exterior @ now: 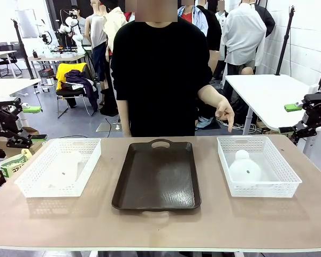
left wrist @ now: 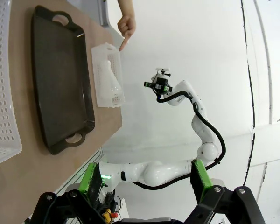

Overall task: Prepare the laboratory tools.
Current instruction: Pick up the Big flask that the person points to.

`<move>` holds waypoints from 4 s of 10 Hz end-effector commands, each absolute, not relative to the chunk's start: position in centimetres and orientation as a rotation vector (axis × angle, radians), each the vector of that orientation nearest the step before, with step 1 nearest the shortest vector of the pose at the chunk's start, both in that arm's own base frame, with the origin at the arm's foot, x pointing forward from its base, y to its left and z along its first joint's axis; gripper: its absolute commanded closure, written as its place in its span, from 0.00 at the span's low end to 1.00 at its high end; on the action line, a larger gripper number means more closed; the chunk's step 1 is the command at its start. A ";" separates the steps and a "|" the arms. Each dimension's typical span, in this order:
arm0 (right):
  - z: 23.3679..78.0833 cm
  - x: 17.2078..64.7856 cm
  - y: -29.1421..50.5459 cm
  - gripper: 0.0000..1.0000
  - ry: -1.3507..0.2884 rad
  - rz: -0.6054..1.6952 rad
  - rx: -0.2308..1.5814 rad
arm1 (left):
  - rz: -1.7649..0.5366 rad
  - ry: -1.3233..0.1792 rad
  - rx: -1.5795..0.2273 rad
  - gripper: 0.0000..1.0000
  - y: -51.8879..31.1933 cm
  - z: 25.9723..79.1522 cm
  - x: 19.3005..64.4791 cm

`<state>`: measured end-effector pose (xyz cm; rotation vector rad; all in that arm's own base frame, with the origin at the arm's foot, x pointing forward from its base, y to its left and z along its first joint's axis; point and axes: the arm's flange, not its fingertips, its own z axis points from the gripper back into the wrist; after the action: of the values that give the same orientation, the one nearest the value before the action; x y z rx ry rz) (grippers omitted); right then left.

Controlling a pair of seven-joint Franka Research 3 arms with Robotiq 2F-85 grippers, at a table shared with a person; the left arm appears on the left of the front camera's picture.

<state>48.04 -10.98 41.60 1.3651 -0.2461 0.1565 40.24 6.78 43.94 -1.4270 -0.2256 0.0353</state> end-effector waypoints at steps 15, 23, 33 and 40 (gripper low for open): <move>42.7 56.0 4.7 0.00 -0.302 -0.062 0.419 | 0.025 -0.239 -1.426 0.00 6.9 44.0 40.3; 45.8 54.2 5.9 0.00 -0.235 -0.351 -0.021 | 0.025 -0.239 -1.426 0.00 6.9 44.0 40.3; 39.5 56.4 11.2 0.00 -0.157 -0.451 -0.120 | 0.025 -0.239 -1.426 0.00 6.9 44.0 40.3; 35.6 58.3 11.7 0.00 -0.092 -0.357 -0.119 | 0.025 -0.239 -1.426 0.00 6.9 44.0 40.3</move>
<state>57.55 11.56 35.97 -0.1114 -0.0952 -0.3724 40.27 6.79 43.95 -1.4251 -0.2259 0.0355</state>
